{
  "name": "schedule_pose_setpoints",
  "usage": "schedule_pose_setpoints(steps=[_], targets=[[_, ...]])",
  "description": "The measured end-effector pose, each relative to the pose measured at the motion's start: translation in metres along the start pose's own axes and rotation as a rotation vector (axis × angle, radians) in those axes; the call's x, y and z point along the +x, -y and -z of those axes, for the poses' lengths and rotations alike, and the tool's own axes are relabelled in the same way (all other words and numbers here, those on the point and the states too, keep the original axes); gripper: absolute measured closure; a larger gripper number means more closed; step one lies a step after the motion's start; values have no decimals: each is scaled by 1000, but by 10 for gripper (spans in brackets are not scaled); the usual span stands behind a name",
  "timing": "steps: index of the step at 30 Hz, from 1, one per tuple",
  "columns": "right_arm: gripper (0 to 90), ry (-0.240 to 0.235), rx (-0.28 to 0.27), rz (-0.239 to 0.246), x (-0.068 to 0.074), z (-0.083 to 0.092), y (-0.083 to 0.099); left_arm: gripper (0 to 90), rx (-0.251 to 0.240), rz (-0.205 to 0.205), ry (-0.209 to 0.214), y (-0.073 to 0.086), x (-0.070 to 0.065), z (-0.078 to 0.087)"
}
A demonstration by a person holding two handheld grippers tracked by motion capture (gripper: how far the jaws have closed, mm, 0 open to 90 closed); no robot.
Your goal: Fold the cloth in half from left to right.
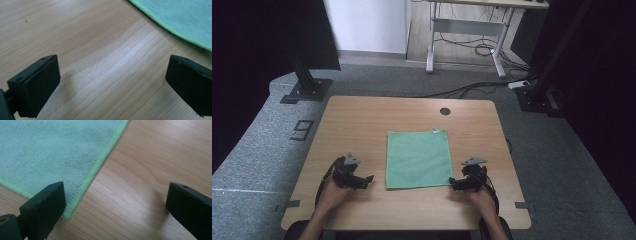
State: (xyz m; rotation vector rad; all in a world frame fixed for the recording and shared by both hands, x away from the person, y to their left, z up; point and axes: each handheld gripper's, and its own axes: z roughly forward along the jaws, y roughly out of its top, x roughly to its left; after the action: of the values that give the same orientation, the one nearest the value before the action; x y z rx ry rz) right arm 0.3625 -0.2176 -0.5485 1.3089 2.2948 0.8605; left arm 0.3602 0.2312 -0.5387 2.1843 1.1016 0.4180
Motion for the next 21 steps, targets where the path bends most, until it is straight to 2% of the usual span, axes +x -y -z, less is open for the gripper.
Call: schedule_pose_setpoints(steps=[9, 15, 21], targets=[[29, 60, 7, -16, -16, 6, 5, 4, -16, -16, -25, -15, -4, -8], [29, 94, 5, -20, -24, 8, 6, 6, -34, -28, -24, -38, -10, -21], [29, 96, 2, -36, -30, 8, 8, 9, -49, -35, -40, -59, -9, -42]])
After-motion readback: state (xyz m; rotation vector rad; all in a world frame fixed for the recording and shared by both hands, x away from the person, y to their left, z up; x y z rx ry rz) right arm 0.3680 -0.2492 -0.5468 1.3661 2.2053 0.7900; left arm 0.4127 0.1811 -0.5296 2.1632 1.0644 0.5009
